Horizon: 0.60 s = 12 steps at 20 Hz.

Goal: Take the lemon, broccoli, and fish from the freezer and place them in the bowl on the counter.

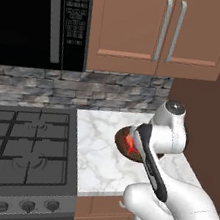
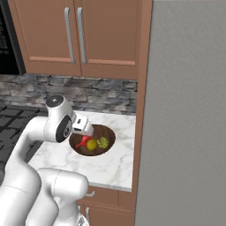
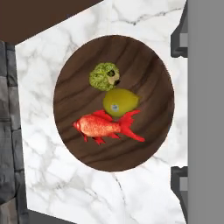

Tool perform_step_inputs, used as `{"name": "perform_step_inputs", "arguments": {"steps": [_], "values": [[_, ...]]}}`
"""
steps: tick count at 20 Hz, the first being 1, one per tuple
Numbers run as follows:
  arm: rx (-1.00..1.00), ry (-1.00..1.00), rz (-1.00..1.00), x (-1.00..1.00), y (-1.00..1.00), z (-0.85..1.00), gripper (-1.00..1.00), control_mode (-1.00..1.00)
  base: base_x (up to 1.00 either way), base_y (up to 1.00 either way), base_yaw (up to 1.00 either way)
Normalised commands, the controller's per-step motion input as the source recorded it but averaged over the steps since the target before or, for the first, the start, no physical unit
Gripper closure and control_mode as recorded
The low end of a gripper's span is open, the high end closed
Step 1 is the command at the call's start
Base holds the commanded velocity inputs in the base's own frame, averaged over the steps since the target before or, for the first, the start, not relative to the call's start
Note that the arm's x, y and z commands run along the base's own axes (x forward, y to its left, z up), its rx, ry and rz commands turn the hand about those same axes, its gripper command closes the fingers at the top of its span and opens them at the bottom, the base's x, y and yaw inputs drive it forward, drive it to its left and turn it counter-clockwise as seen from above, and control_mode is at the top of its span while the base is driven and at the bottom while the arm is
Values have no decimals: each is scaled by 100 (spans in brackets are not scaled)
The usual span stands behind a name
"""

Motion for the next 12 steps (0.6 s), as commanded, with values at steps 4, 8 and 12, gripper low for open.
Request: {"name": "perform_step_inputs", "arguments": {"steps": [4,8,12], "values": [[0,-3,2,-100,0,81,-100,-100,0,0,0],[0,-5,0,-98,0,99,-100,-100,0,0,0],[0,-6,0,-82,0,100,-100,-100,0,0,0]]}}
